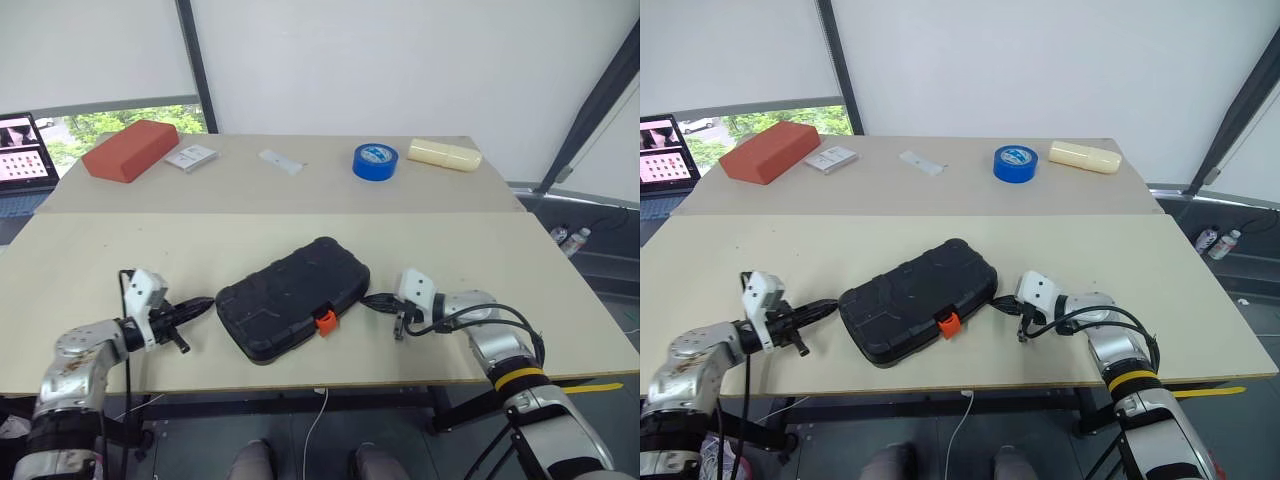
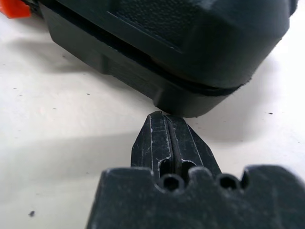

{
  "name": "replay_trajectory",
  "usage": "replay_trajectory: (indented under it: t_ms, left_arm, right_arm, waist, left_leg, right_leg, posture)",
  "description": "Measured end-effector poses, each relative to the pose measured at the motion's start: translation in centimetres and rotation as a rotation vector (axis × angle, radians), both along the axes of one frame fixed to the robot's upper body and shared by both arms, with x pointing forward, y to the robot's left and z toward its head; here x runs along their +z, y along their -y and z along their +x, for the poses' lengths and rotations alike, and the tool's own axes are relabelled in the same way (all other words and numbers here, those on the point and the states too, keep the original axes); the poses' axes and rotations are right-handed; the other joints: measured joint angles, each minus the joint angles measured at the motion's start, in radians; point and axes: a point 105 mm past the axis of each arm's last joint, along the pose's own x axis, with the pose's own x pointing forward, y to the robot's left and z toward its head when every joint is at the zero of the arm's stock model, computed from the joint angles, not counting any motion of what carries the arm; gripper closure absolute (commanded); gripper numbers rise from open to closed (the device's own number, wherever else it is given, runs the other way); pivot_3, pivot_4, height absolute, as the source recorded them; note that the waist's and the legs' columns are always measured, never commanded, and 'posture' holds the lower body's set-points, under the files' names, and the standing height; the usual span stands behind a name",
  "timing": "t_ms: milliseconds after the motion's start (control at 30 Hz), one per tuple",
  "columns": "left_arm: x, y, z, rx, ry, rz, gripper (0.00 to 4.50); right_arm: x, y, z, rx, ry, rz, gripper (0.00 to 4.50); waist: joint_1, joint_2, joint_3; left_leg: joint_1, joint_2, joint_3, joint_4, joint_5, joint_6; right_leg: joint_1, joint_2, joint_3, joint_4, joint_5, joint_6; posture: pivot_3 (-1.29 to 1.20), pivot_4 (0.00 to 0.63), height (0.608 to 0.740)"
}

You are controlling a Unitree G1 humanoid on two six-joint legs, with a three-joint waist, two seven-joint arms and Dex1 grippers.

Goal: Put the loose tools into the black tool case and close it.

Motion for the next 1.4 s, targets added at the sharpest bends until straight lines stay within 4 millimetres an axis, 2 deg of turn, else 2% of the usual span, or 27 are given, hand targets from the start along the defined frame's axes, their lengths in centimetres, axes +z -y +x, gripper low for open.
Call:
replay_trajectory:
  t_ms: [67, 133, 167, 233, 333, 433, 467, 600, 900, 1400]
  left_arm:
    - [2.6, 0.7, -0.4, -0.061, 0.052, -0.027, 4.45]
    - [4.7, 2.6, -0.5, -0.15, 0.097, -0.041, 4.45]
    - [5.1, 3.4, -0.5, -0.18, 0.101, -0.041, 4.45]
    - [5.6, 6.4, 0.1, -0.271, 0.108, -0.045, 4.45]
    - [5.1, 10.9, 1.0, -0.374, 0.093, -0.021, 4.45]
    - [3.5, 13.1, 1.9, -0.397, 0.066, 0.053, 4.45]
    - [2.4, 13.6, 2.3, -0.392, 0.043, 0.097, 4.45]
    - [1.3, 14.6, 2.7, -0.405, 0.052, 0.206, 4.45]
    - [0.2, 14.8, 2.4, -0.381, 0.031, 0.212, 4.45]
    - [-0.2, 14.7, 2.1, -0.366, 0.02, 0.215, 4.45]
  right_arm:
    - [0.2, 0.3, -0.6, 0.018, -0.007, 0.034, 4.5]
    - [0.1, 0.3, -1.5, 0.051, -0.021, 0.048, 4.5]
    - [0.0, 0.3, -1.8, 0.058, -0.029, 0.047, 4.5]
    - [-0.5, 0.8, -2.6, 0.053, -0.069, 0.049, 4.5]
    - [-0.8, 0.3, -3.7, 0.058, -0.105, 0.054, 4.5]
    - [-1.0, -0.5, -4.7, 0.07, -0.127, 0.057, 4.5]
    - [-1.0, -1.1, -5.1, 0.08, -0.136, 0.059, 4.5]
    - [-1.1, -3.2, -6.1, 0.113, -0.161, 0.076, 4.5]
    - [-1.0, -5.7, -5.5, 0.1, -0.156, 0.088, 4.5]
    - [-1.2, -7.0, -4.8, 0.094, -0.177, 0.127, 4.5]
  waist:
    - [0.004, 0.0, 0.0]
    - [0.008, 0.0, 0.0]
    - [0.009, 0.0, 0.0]
    - [0.018, 0.0, 0.0]
    - [0.02, 0.0, 0.0]
    - [0.009, 0.0, 0.0]
    - [0.005, 0.0, 0.0]
    - [0.0, 0.004, -0.002]
    - [0.0, 0.012, -0.015]
    - [-0.005, 0.013, -0.016]
  left_leg:
    - [0.0, 0.0, 0.0, 0.0, 0.0, 0.0]
    - [0.0, -0.001, 0.0, 0.001, 0.0, 0.0]
    - [0.0, -0.001, 0.0, 0.001, 0.0, 0.0]
    - [0.0, -0.001, 0.0, 0.001, 0.0, 0.0]
    - [0.0, -0.001, 0.0, 0.003, 0.0, 0.0]
    - [0.001, -0.001, 0.0, 0.001, 0.0, 0.0]
    - [0.001, -0.001, 0.0, 0.001, 0.0, 0.0]
    - [0.003, -0.001, 0.0, 0.001, 0.0, 0.0]
    - [0.006, -0.002, 0.0, 0.001, 0.0, 0.0]
    - [0.014, -0.002, 0.0, -0.002, -0.002, -0.003]
  right_leg:
    - [0.001, -0.001, 0.0, -0.001, 0.0, 0.0]
    - [0.001, -0.001, 0.0, -0.001, -0.001, 0.0]
    - [0.002, -0.001, 0.0, -0.001, -0.001, 0.001]
    - [0.002, -0.001, 0.0, -0.001, -0.001, 0.001]
    - [0.002, 0.0, 0.002, -0.001, -0.001, 0.002]
    - [0.001, 0.002, 0.004, 0.0, -0.001, 0.002]
    - [0.001, 0.002, 0.004, 0.0, -0.001, 0.002]
    - [0.003, 0.002, 0.005, 0.0, -0.004, 0.006]
    - [0.006, 0.002, 0.005, 0.0, -0.005, 0.006]
    - [0.013, 0.002, 0.006, -0.002, -0.008, 0.001]
  posture:
    - [0.0, 0.15, 0.74]
    - [0.0, 0.15, 0.74]
    - [0.0, 0.15, 0.74]
    - [0.0, 0.15, 0.74]
    - [0.0, 0.15, 0.74]
    - [0.0, 0.15, 0.74]
    - [0.0, 0.15, 0.74]
    - [0.0, 0.15, 0.74]
    - [0.0, 0.15, 0.74]
    - [0.0, 0.15, 0.74]
